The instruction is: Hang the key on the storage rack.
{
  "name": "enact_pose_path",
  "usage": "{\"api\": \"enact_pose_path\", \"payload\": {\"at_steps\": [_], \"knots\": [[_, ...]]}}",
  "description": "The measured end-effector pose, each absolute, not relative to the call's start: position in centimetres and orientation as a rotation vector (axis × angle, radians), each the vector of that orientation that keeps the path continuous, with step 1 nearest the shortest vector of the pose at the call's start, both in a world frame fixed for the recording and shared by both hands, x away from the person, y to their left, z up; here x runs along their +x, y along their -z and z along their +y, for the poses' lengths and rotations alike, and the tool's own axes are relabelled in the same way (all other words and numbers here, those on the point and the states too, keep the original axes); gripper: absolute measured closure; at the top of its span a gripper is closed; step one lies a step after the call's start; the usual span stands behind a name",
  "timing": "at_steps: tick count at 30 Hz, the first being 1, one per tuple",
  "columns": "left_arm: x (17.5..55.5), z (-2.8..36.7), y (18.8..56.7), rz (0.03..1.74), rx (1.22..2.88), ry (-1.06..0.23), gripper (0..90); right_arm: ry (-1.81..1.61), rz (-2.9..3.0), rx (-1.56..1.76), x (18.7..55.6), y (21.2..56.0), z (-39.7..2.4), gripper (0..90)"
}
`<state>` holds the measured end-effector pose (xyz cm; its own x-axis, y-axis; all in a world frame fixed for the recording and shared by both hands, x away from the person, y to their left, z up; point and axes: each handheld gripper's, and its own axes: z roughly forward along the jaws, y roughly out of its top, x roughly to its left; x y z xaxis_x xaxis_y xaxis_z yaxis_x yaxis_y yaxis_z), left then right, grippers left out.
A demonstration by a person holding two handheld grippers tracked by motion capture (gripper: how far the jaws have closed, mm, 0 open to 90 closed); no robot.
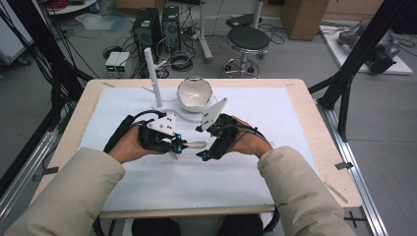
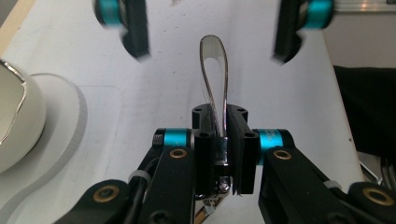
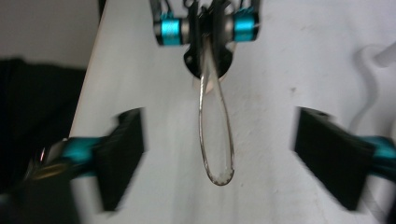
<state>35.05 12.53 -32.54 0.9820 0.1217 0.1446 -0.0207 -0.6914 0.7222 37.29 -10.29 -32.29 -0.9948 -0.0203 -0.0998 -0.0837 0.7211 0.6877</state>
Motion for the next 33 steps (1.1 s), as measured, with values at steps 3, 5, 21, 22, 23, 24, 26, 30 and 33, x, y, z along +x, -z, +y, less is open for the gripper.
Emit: {"api": "enact_pose_path", "payload": {"at_steps": [3,5,21,22,23,24,26,30,33], "knots": [[35.2,13.1,32.4,0.128,2.292,-0.256,81.8,-1.263,2.775,0.018,37.8,32.1,-11.6,0.5],[35.2,13.4,32.3,0.152,2.267,-0.276,81.8,-1.293,2.765,0.044,37.8,32.1,-12.1,0.5],[36.7,19.5,31.5,0.584,1.975,-0.564,81.8,-1.591,2.413,0.526,37.7,34.1,-20.8,0.5],[36.8,19.8,31.5,0.602,1.956,-0.589,81.8,-1.591,2.413,0.526,37.7,34.1,-20.8,0.5],[36.8,20.0,31.4,0.621,1.943,-0.606,81.8,-1.602,2.383,0.55,37.5,34.3,-21.4,0.5],[36.9,20.2,31.4,0.639,1.928,-0.618,81.9,-1.603,2.36,0.569,37.4,34.4,-21.8,0.5],[37.1,20.7,31.3,0.671,1.91,-0.655,81.9,-1.593,2.321,0.599,37.3,34.6,-22.4,0.5],[37.8,21.8,31.5,0.74,1.852,-0.696,81.9,-1.629,2.208,0.673,36.6,35.2,-24.3,0.5],[38.3,22.3,31.6,0.79,1.809,-0.702,81.9,-1.646,2.157,0.694,36.1,35.6,-25.4,0.5]]}}
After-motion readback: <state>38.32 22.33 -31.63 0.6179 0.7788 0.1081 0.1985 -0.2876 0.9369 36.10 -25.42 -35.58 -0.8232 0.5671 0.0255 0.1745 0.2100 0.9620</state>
